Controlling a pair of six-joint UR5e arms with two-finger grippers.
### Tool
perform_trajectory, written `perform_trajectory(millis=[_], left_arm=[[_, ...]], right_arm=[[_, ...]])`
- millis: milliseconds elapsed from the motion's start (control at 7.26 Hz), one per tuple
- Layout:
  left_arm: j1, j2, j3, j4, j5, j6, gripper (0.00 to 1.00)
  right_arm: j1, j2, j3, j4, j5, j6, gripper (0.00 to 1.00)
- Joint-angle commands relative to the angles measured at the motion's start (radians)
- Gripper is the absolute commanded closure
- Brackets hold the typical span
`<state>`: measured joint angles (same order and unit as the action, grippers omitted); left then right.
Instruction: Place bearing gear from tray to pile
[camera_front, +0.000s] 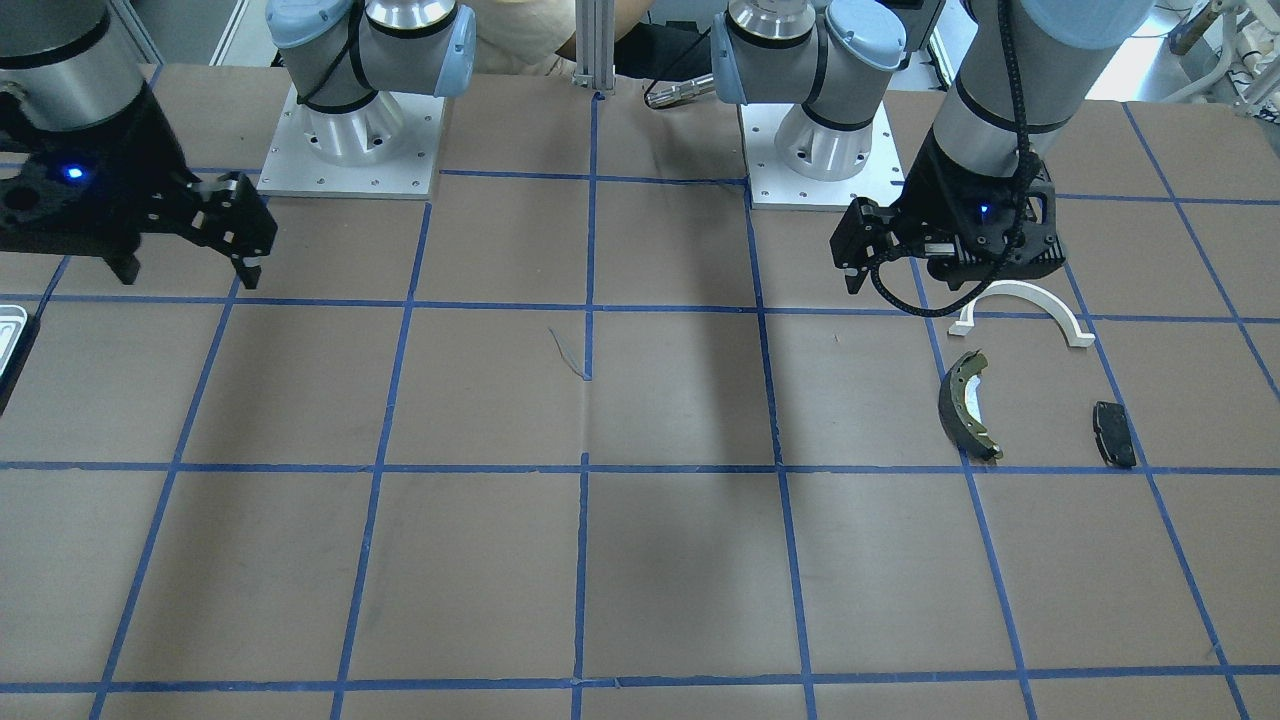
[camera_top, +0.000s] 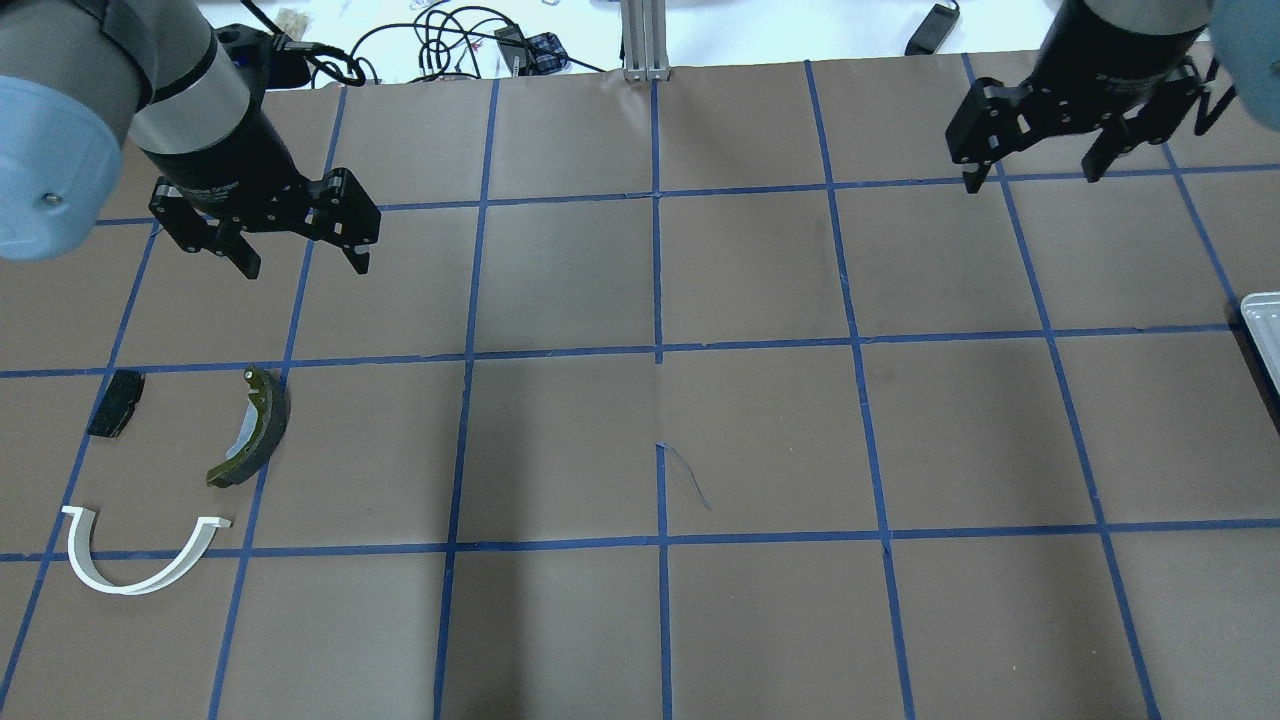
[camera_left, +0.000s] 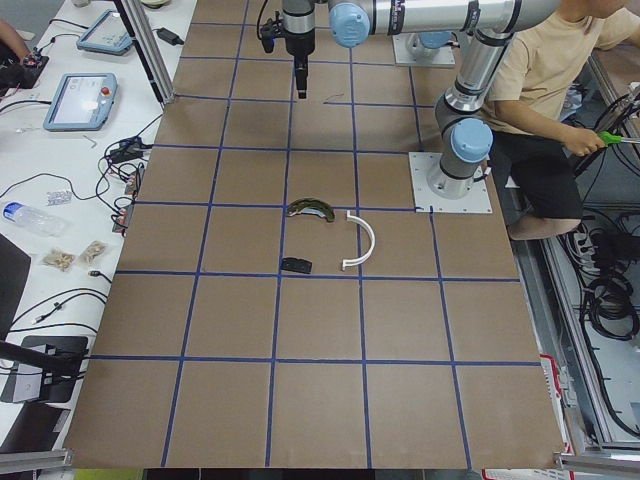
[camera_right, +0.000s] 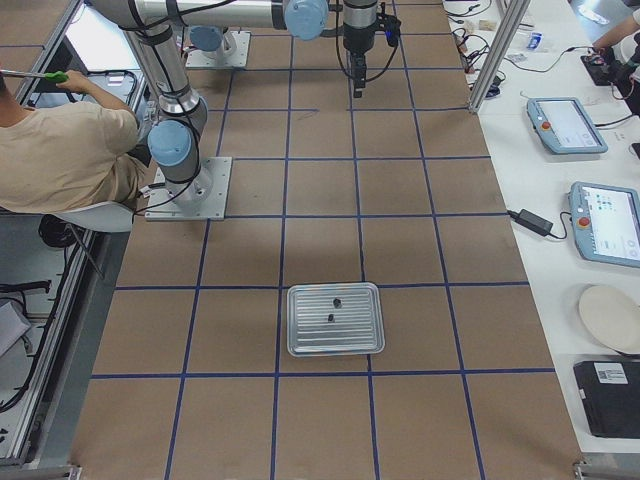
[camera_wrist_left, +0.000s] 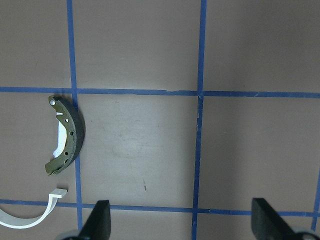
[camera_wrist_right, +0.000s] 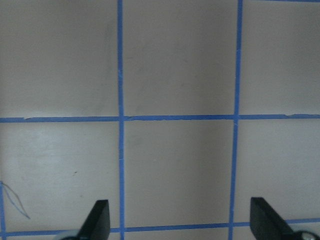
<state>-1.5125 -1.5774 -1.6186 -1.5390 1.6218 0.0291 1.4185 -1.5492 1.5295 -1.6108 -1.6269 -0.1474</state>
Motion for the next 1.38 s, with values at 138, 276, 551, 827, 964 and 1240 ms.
perform_trajectory(millis=[138,276,551,827,964,1240], left_arm=[[0.0,-0.001,-0.001,0.0,0.023,0.012,0.0],[0.0,-0.004,-0.001,0.0,0.023,0.012,0.0],[-0.002,0.01,-0.032,0.002,0.027,0.012,0.0],[0.0,0.014,-0.041,0.025,0.027,0.012,0.0],[0.0,0.013,-0.041,0.03,0.027,0.014,0.0],[0.0,0.019,-0.043,0.039,0.029,0.012,0.0]], right_arm=[[-0.387,0.033,0.075,-0.027,0.012,-0.319,0.11],[-0.489,0.052,0.124,-0.102,0.01,-0.445,0.04],[-0.629,0.133,0.223,-0.322,0.007,-0.658,0.01],[-0.728,0.234,0.288,-0.514,0.01,-0.78,0.0],[-0.763,0.285,0.29,-0.555,0.009,-0.835,0.0],[-0.805,0.401,0.281,-0.709,0.012,-0.932,0.0]])
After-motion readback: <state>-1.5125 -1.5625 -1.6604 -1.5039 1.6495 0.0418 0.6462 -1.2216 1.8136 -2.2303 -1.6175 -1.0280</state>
